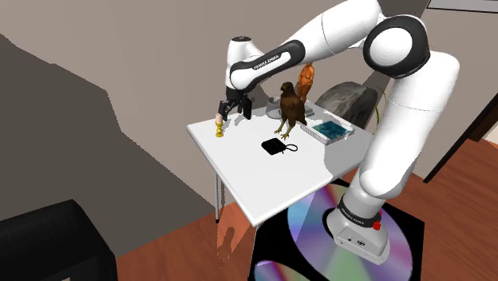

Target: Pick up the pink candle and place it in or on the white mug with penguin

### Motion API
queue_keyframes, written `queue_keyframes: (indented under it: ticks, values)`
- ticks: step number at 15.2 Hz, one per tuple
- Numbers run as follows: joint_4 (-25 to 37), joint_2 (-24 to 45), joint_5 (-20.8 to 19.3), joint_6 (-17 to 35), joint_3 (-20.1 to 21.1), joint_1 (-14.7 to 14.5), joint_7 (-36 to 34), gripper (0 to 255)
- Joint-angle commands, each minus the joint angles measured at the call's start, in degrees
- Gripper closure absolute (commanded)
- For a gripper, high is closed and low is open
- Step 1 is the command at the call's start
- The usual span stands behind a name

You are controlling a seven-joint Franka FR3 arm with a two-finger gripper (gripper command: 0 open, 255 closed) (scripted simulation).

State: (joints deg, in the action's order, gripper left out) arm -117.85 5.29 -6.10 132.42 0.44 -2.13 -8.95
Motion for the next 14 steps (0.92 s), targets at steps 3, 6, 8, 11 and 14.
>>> queue_keyframes:
  ticks: [3, 6, 8, 11, 14]
  values:
    - [7.6, 8.7, -0.5, 2.0, 0.0, -0.2, -1.0, 0]
    - [10.2, 12.0, -0.6, 3.0, -0.1, -0.4, -1.4, 0]
    - [10.1, 13.0, -0.7, 4.1, -0.2, -0.3, -1.5, 0]
    - [10.1, 14.7, -0.9, 5.8, -0.3, -0.3, -1.5, 0]
    - [10.1, 15.5, -0.9, 6.7, -0.3, -0.2, -1.6, 0]
